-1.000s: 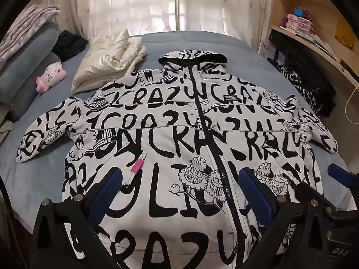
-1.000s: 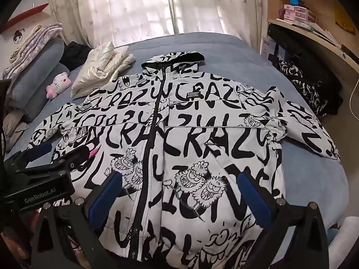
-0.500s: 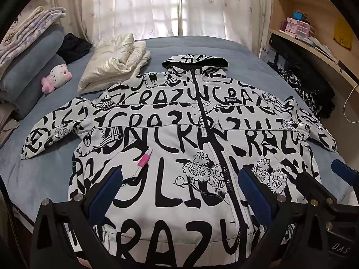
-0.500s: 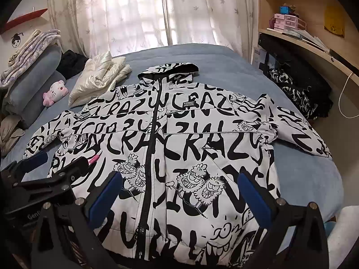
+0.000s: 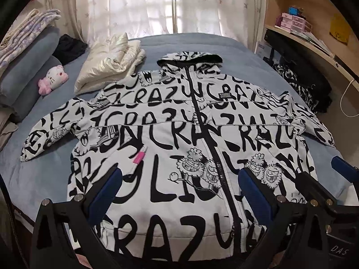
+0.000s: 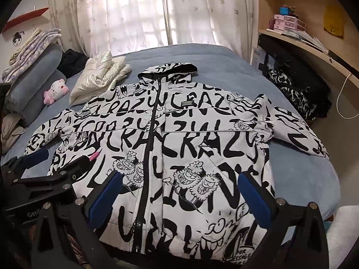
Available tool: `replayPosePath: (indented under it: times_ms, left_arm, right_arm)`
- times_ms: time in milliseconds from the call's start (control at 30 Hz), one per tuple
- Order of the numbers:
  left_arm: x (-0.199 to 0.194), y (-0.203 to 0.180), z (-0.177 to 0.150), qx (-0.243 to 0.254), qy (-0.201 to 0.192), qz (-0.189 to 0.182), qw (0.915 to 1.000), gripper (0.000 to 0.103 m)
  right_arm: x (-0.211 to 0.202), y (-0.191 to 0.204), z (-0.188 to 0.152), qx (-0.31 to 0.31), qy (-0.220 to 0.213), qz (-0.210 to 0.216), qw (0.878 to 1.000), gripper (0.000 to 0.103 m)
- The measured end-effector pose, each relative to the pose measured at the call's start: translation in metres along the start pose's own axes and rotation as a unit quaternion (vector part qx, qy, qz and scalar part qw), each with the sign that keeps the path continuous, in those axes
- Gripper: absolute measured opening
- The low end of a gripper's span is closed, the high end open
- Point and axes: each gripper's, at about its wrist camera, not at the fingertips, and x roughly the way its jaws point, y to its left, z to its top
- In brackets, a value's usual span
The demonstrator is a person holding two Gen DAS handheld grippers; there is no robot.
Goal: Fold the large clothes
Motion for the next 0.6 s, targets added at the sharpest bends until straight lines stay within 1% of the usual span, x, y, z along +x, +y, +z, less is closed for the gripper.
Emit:
replayPosePath:
  times_ms: [100, 200, 300, 467, 600]
  left_arm:
    - [0.001, -0.003, 0.001, -0.003, 0.003, -0.005, 1.0000, 0.102]
    - [0.003, -0.006, 0.002, -0.010, 0.002, -0.008, 0.9999, 0.102]
    - [0.002, -0.011, 0.004, -0.007, 0.003, 0.002, 1.0000, 0.102]
    - [-0.008, -0.014, 0.005, 0.000, -0.020, 0.019, 0.9996, 0.102]
    - [-0.012, -0.011, 0.007, -0.007, -0.024, 0.008, 0.9996, 0.102]
  right_arm:
    - [0.000, -0.003, 0.002, 0.001, 0.002, -0.006, 1.000, 0.103]
    - [-0.001, -0.007, 0.003, 0.004, 0.000, -0.002, 1.000, 0.103]
    - [0.000, -0.010, 0.004, 0.010, 0.001, -0.006, 1.000, 0.103]
    - [-0.001, -0.010, 0.006, 0.000, -0.002, -0.012, 1.000, 0.103]
    - [-0.002, -0.014, 0.008, 0.015, 0.001, 0.006, 1.000, 0.103]
